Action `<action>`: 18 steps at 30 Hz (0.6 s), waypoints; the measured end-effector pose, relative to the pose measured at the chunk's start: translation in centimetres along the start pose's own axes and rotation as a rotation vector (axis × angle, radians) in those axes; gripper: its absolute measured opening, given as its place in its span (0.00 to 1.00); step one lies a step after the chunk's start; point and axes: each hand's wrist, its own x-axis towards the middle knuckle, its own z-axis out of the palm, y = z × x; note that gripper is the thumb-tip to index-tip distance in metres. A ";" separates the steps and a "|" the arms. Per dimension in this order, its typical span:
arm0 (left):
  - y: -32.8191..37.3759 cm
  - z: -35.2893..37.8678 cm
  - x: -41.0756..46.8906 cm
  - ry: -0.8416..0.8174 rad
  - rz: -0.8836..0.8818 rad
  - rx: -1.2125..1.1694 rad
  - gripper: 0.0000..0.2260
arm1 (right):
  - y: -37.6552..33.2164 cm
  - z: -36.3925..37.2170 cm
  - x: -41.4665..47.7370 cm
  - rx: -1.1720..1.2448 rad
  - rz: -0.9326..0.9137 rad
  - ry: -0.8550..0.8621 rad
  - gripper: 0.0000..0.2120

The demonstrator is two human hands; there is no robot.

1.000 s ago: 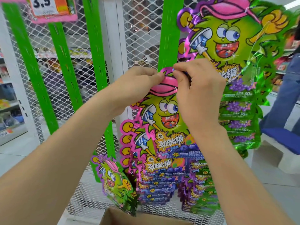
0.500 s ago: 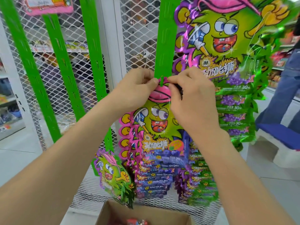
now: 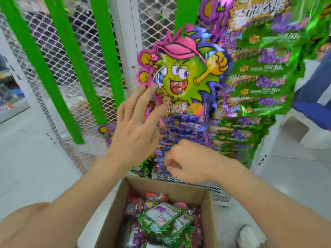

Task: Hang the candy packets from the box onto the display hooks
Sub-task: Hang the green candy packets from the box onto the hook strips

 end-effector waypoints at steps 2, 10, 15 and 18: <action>0.1 1.9 -3.0 -0.040 0.014 -0.035 0.16 | -0.2 1.6 0.3 0.002 -0.047 -0.115 0.09; 3.0 9.7 -15.3 -1.212 -0.346 -0.080 0.08 | 1.8 9.9 1.5 0.023 -0.041 -0.617 0.15; 4.5 12.7 -24.3 -1.528 -0.494 -0.100 0.20 | 1.6 13.5 0.9 -0.018 -0.012 -0.671 0.18; 7.2 13.0 -29.2 -1.622 -0.631 -0.150 0.33 | 0.9 15.2 0.4 -0.048 -0.034 -0.671 0.17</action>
